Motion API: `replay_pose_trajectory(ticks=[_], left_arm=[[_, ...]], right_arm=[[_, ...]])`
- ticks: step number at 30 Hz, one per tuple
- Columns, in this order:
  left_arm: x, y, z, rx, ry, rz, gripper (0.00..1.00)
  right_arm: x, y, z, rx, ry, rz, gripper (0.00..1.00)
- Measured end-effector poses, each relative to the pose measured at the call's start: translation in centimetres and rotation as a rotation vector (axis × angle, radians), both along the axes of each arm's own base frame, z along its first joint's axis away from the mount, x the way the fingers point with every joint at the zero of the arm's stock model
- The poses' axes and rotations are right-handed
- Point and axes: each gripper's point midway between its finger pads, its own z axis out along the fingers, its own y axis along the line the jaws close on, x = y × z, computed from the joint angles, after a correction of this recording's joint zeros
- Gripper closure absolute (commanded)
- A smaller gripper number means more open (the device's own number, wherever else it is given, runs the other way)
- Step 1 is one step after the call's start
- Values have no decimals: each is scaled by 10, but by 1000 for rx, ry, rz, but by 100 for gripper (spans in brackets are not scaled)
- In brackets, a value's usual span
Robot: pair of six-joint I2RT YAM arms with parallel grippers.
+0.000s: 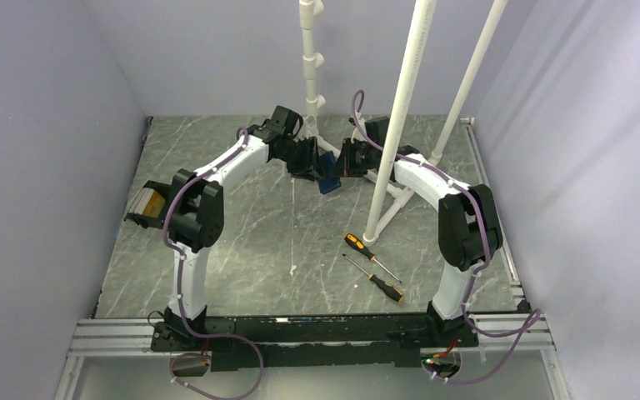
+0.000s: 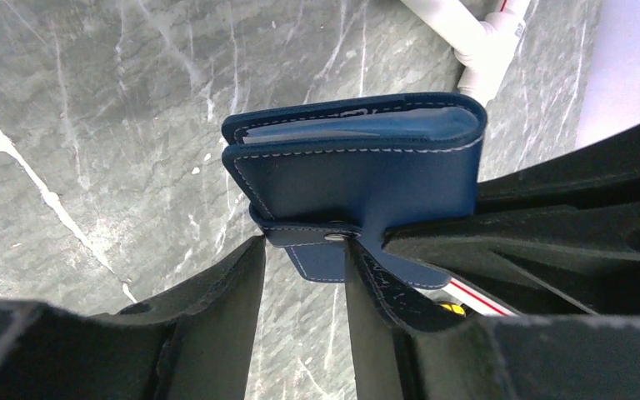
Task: Put the credit cards into the card holder
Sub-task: Open the card holder at the center of the board.
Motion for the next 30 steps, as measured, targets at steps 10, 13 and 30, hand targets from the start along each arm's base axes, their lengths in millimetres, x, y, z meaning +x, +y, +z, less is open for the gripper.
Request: replay_pose_trajectory(ticks=[10,13,30], left_arm=[[1,3,-6,20,-5,-12,43],[-1,6,-9,35,-4,-19,50],[-5,24,-24,193,-19,-2,100]], right_arm=[[-3,6,-3,-9,-10,23,100],[-5,10,-4,-20,-22,40,100],[-22,9,-22,-43,-2,32,100]])
